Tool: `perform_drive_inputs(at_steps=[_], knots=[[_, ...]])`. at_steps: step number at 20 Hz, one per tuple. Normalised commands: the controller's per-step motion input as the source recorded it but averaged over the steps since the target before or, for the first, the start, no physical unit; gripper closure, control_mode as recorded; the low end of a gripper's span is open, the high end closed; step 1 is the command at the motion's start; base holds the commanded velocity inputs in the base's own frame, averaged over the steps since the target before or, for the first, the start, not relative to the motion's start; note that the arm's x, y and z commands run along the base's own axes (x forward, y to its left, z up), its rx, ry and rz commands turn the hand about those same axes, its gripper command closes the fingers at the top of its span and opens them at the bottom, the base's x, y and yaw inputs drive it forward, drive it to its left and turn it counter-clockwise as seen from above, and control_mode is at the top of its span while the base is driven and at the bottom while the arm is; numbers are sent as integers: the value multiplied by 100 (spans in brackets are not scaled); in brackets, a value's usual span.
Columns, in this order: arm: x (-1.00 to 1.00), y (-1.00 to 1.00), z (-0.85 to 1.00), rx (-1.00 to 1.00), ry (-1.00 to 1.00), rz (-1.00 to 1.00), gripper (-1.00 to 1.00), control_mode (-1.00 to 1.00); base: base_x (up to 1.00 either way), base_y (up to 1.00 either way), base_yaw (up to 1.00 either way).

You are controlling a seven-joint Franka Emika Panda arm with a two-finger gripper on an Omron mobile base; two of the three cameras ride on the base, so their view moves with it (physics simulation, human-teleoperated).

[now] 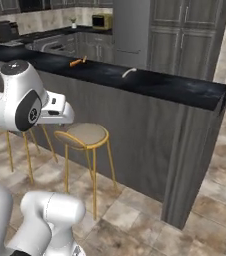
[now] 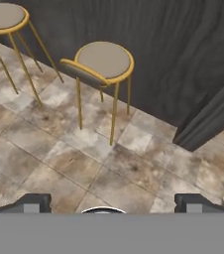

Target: Pick up the metallic utensils from the counter and place them in the open drawer. Make sure not to pick up any wooden utensils.

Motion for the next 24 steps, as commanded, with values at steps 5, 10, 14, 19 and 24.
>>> perform_drive_inputs(at_steps=[5,10,14,19,24], knots=[[0,0,0,0,0,0,-100,100,36,100,-33],[0,0,0,0,0,0,-100,100,2,100,-29],[0,0,0,0,0,0,-100,100,11,100,-19],[0,0,0,0,0,0,-100,100,35,100,-10],[0,0,0,0,0,0,-100,100,76,76,-5]])
